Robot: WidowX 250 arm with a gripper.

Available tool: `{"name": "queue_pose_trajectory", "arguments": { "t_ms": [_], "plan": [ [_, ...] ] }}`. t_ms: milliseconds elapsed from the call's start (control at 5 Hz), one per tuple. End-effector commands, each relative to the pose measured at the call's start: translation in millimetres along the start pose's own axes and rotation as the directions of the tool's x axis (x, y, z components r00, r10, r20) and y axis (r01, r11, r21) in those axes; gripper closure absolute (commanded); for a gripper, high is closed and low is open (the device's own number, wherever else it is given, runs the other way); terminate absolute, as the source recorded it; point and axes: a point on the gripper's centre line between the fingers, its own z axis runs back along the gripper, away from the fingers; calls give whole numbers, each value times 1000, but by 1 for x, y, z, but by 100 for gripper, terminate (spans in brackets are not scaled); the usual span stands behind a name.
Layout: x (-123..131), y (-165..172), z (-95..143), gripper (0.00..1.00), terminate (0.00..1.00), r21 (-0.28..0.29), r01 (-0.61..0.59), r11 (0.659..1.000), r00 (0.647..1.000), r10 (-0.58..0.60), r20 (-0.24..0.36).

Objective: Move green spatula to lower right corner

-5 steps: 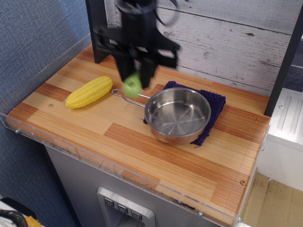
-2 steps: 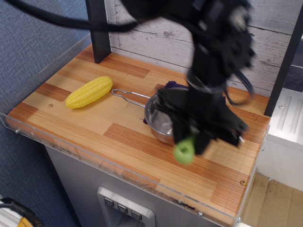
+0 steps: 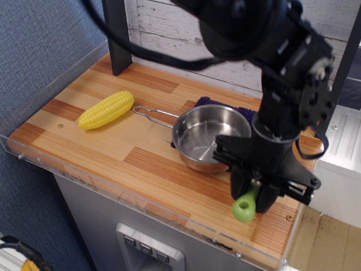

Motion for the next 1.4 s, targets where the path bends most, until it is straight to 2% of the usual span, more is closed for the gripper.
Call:
{"name": "queue_pose_trajectory", "arguments": {
  "t_ms": [0,200,400,600,800,1000,1200],
  "plan": [
    [1,21,-24,100,0,2,-37,999,999,37,-7],
    [1,24,-22,0,0,-10,-41,999,999,41,-24],
    [3,26,-6,0,0,-40,-28,999,1000,28,-4],
    [8,30,26,0,0,-97,-38,995,998,44,53],
    [19,42,71,0,0,-164,-50,985,989,72,130],
    [28,66,118,0,0,-204,-65,977,973,107,202],
    [31,110,144,0,0,-133,-162,978,950,191,249]
  ]
}}
